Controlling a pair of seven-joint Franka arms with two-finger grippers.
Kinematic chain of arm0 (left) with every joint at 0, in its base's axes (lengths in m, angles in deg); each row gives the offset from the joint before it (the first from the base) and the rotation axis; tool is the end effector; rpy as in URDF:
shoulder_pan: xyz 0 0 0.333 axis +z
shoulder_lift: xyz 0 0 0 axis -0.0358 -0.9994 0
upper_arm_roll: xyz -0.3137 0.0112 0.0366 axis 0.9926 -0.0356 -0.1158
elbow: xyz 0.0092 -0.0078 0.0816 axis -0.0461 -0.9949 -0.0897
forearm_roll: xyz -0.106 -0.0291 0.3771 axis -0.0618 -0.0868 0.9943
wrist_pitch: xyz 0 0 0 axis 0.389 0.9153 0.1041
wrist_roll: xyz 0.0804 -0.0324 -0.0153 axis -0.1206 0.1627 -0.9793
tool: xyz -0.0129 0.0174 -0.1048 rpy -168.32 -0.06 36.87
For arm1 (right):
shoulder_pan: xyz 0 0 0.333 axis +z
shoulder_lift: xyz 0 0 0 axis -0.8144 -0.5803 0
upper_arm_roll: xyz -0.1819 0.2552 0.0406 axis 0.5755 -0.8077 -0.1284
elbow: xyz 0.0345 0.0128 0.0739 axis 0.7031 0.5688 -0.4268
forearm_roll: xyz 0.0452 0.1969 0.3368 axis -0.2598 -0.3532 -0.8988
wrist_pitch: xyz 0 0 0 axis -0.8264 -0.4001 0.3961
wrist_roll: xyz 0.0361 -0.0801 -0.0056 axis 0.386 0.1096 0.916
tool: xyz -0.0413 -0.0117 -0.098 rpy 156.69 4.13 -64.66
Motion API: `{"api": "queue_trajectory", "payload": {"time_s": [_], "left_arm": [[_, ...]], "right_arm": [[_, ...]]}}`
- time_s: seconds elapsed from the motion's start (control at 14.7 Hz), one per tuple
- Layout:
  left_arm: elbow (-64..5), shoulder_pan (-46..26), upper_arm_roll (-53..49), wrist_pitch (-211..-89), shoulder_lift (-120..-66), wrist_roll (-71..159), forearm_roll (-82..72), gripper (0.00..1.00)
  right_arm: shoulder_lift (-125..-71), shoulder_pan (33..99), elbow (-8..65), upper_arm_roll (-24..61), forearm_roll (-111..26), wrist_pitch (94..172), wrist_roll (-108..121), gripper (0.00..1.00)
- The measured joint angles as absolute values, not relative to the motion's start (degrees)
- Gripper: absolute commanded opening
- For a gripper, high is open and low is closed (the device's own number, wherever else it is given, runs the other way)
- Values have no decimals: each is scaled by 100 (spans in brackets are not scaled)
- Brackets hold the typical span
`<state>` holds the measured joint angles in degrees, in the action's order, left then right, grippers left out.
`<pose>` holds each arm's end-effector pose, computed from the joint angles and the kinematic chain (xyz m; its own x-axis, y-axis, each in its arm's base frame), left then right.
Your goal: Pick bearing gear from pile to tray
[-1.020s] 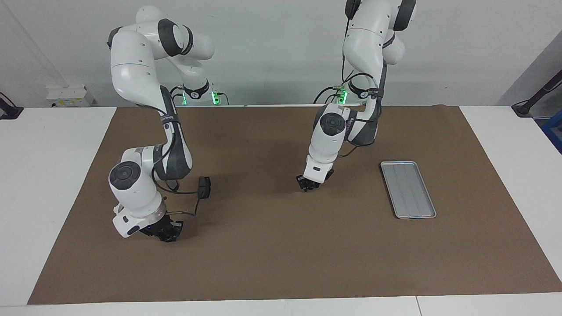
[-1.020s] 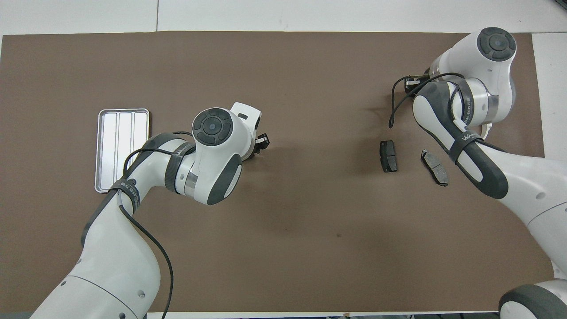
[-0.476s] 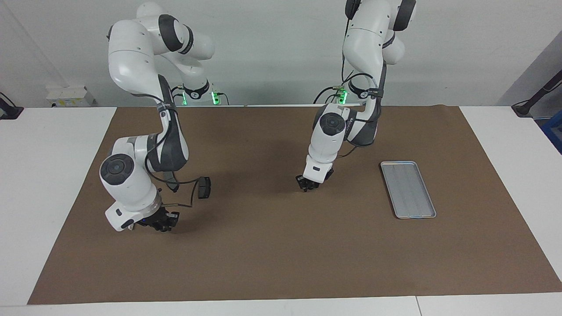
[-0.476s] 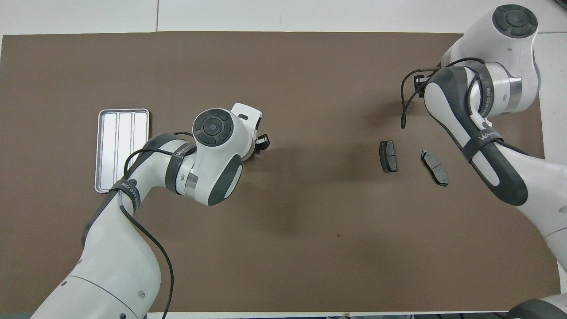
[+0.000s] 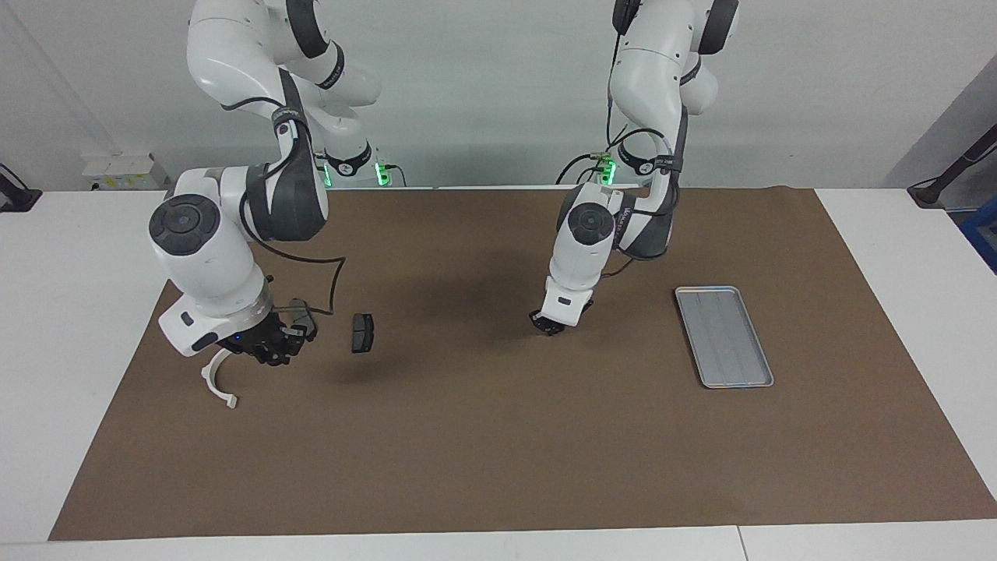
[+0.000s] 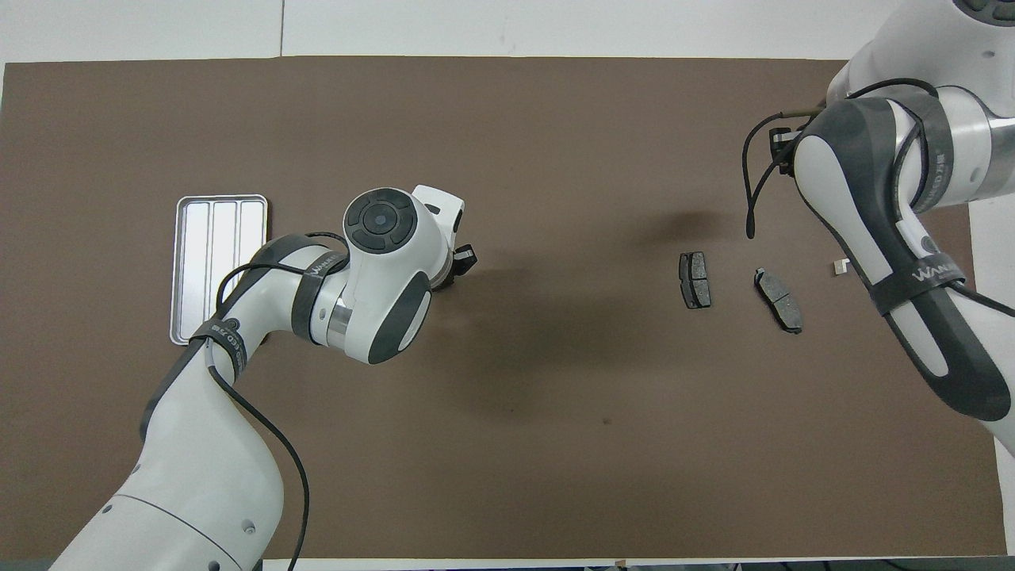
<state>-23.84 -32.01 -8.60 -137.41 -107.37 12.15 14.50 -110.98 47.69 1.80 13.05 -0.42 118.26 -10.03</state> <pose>0.5495 -0.3328 0.3082 0.9392 0.3375 -0.0628 0.3389 -0.9407 0.0141 0.6964 0.0217 0.4425 0.9990 -0.0327 -0.0296 -0.0296 -0.9945 0.1004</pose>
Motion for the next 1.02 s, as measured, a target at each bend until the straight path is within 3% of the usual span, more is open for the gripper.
{"api": "queue_trajectory", "payload": {"time_s": [0.2, 0.54, 0.75, 1.02], "left_arm": [[-2247, -2859, -1054, -13301, -10415, 1606, 1474, 11], [-2944, -1402, -1117, -12974, -9518, 3886, 1484, 11], [-3241, -768, -1117, -12994, -9451, 5134, 1482, 11], [-3936, -468, -1107, -13621, -9356, 5941, 1482, 11]], "right_arm": [[-11083, 4763, 140, 1225, -43, 11614, -1003, 0], [-10988, 4833, 1, 318, -48, 11208, -2668, 0], [-10981, 5478, -5, 83, -48, 11249, -4384, 0], [-11087, 6576, 17, 72, -45, 11609, -6318, 0]]}}
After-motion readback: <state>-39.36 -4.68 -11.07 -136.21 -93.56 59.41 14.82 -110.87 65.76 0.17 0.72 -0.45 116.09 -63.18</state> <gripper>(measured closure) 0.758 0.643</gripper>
